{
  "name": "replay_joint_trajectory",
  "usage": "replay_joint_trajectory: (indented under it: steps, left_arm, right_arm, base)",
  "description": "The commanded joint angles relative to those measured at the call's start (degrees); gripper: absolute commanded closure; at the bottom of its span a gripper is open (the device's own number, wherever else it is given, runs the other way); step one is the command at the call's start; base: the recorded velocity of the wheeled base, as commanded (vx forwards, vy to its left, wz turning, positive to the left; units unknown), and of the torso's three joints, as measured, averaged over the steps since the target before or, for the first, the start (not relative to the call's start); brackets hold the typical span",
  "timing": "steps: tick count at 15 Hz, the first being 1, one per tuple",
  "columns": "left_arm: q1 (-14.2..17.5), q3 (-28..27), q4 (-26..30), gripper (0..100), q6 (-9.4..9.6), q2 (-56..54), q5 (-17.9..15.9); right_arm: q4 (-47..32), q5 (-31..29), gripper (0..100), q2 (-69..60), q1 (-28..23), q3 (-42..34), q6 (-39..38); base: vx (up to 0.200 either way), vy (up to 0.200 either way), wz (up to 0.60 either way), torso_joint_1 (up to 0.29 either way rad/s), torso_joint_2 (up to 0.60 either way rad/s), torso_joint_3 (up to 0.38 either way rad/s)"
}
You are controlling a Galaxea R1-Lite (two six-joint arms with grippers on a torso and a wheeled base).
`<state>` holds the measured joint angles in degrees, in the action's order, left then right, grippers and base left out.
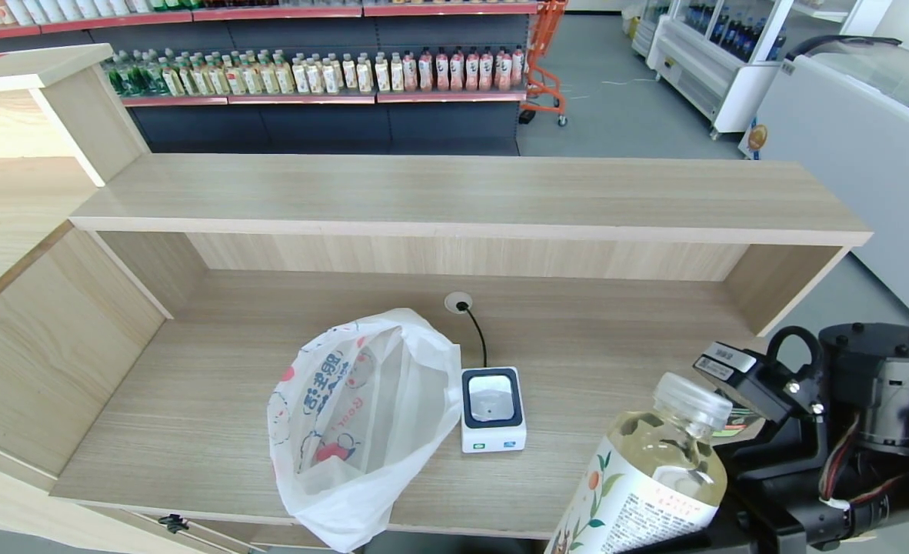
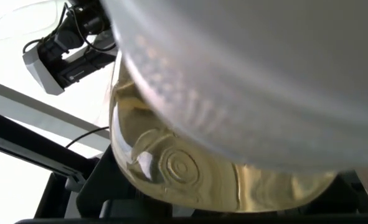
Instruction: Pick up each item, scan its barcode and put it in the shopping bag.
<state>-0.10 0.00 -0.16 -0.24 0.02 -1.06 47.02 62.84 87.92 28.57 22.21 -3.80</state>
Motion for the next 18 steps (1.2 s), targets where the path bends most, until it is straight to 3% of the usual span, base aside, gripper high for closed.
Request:
replay_joint_trajectory:
  steps: [1, 3, 5, 6, 8, 12, 18]
  left_arm:
    - [0.1, 0.0, -0.02, 0, -0.02, -0.02, 0.01]
    - [0.01, 0.0, -0.02, 0, -0.02, -0.02, 0.01]
    - [0.01, 0.0, -0.02, 0, -0.02, -0.02, 0.01]
    - [0.01, 0.0, -0.02, 0, -0.02, -0.02, 0.01]
    - [0.01, 0.0, -0.02, 0, -0.02, -0.02, 0.01]
    - [0.1, 0.0, -0.02, 0, -0.02, -0.02, 0.01]
    - [0.1, 0.0, -0.02, 0, -0.02, -0.02, 0.01]
  right_arm:
    - [-0.17, -2.02, 100, 0.06, -1.5, -0.06, 2.75]
    - [0.09, -7.65, 100, 0.85, -2.73, 0.29, 6.79]
    - [0.27, -16.35, 100, 1.03, -3.79, 0.73, 15.84]
    - [0.35, -17.58, 100, 1.11, -4.4, 0.73, 19.01]
    - [2.55, -20.65, 100, 3.14, -6.43, 1.52, 33.69]
    - [3.96, -26.46, 100, 7.79, -4.67, 8.55, 53.81]
    - [4.13, -31.82, 100, 7.88, -1.06, 8.02, 74.64]
  base:
    - [0.0, 0.0, 0.0, 0.0, 0.0, 0.0]
    - [0.0, 0.0, 0.0, 0.0, 0.0, 0.0]
    - [0.0, 0.0, 0.0, 0.0, 0.0, 0.0]
    - [0.0, 0.0, 0.0, 0.0, 0.0, 0.0]
    - [0.0, 0.0, 0.0, 0.0, 0.0, 0.0]
    - [0.0, 0.0, 0.0, 0.0, 0.0, 0.0]
    - [0.0, 0.0, 0.0, 0.0, 0.0, 0.0]
